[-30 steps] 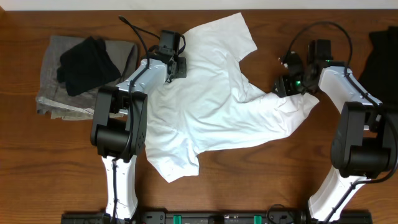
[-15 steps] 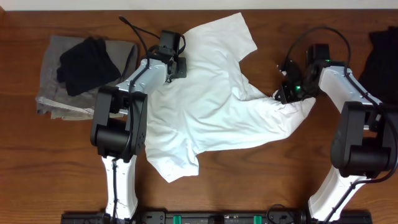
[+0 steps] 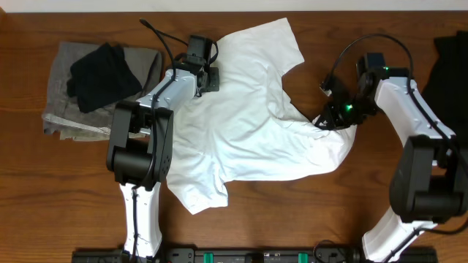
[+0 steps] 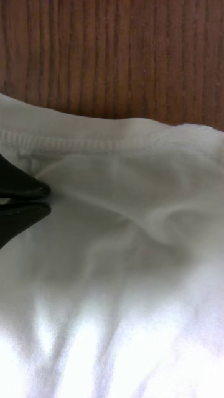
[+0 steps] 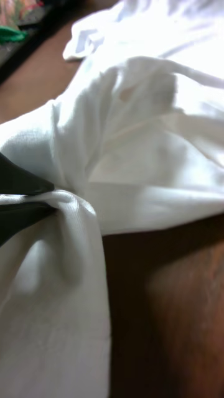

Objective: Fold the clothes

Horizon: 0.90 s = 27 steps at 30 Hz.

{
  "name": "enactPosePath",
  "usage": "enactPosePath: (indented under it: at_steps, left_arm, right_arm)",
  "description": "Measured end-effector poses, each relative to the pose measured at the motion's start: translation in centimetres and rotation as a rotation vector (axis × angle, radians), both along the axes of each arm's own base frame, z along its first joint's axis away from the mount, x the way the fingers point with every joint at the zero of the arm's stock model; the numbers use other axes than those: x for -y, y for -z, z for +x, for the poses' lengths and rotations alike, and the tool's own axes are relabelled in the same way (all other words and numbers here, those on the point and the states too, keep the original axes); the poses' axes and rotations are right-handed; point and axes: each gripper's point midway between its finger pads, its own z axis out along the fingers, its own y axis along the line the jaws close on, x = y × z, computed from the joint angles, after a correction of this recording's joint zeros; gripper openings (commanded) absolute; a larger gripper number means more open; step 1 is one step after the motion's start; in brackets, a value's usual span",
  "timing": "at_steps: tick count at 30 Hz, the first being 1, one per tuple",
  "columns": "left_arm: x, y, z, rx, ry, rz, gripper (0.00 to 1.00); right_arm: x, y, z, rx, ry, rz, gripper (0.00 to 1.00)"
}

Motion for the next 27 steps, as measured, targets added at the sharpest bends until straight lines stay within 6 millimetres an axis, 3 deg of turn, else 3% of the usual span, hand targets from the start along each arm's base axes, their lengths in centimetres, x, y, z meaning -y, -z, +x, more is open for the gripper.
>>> enactPosePath:
  at_steps: [5,13,15,18,22,27]
  left_arm:
    - [0.0,0.0,0.0,0.000,0.000,0.000,0.07]
    - [0.0,0.0,0.0,0.000,0.000,0.000,0.07]
    - [0.0,0.0,0.0,0.000,0.000,0.000,0.07]
    - [0.0,0.0,0.0,0.000,0.000,0.000,0.07]
    - [0.0,0.0,0.0,0.000,-0.001,0.000,0.07]
    - [-0.2,0.0,0.0,-0.002,-0.003,-0.001,0.06]
  right_arm:
    - [-1.6,-1.0,-1.8,-0.036,-0.051,-0.008,0.01]
    - [-6.3,0.1,-5.5,-0.079,-0.259,-0.179,0.02]
    - [-7.2,0.8,-6.6,-0.091,-0.286,-0.230,0.13]
    - [-8.4,2.4,-8.6,-0.115,-0.316,-0.284,0.20]
    - [-9.0,4.3,-11.1,-0.161,-0.313,-0.324,0.36]
    - [-9.1,4.6,-13.3,-0.219,-0.341,-0.343,0.38]
